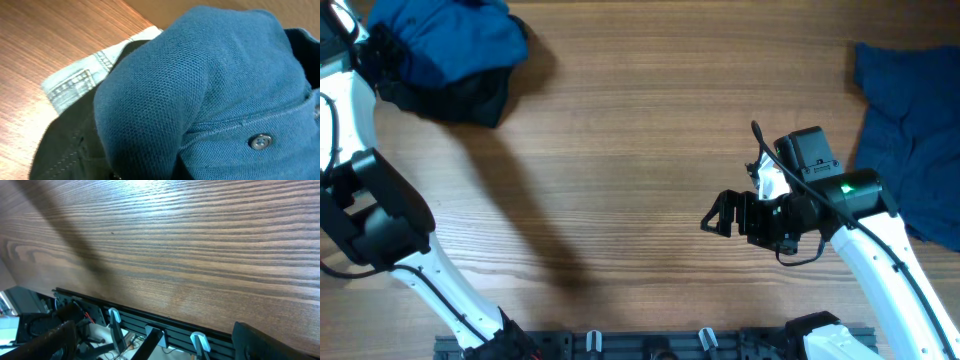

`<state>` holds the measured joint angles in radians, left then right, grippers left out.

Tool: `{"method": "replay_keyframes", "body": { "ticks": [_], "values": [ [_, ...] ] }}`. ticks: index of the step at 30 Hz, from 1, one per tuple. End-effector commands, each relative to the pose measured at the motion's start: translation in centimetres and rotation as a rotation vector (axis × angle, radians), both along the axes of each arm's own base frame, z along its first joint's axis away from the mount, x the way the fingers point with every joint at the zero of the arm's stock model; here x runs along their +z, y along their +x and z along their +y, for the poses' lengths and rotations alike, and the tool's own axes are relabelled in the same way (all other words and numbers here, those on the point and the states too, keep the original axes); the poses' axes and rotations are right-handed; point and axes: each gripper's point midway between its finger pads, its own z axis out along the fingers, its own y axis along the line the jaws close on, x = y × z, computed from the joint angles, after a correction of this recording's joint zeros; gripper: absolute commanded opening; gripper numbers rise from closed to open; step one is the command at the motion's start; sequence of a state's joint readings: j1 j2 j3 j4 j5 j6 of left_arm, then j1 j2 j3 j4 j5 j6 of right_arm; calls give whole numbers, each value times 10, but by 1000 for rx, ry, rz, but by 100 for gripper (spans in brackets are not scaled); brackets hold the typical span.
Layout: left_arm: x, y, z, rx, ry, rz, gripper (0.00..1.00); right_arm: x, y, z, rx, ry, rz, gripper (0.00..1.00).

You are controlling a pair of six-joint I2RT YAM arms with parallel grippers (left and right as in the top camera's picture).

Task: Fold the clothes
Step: 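Carry the teal shirt to the top-left pile with the left gripper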

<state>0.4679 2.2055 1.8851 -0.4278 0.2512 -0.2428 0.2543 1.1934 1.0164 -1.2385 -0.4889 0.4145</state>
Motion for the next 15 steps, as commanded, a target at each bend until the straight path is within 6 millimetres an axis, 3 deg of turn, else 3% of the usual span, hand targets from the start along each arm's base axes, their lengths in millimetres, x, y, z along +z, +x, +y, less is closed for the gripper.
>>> {"method": "replay_keyframes", "body": {
  "ticks": [1, 4, 7, 11, 15],
  "values": [
    [31, -7, 23, 80, 39, -41, 4, 3, 1, -3, -8, -13, -17, 100],
    [64, -7, 20, 76, 69, -103, 6, 3, 1, -3, -7, -13, -17, 100],
    [75, -9, 18, 81, 68, -117, 16, 3, 2, -3, -7, -12, -19, 100],
    [62, -16, 15, 82, 42, -64, 21, 3, 0, -3, -7, -13, -15, 100],
    [48, -23, 9, 77, 14, -7, 52, 2, -1, -3, -6, -15, -8, 100]
  ]
}}
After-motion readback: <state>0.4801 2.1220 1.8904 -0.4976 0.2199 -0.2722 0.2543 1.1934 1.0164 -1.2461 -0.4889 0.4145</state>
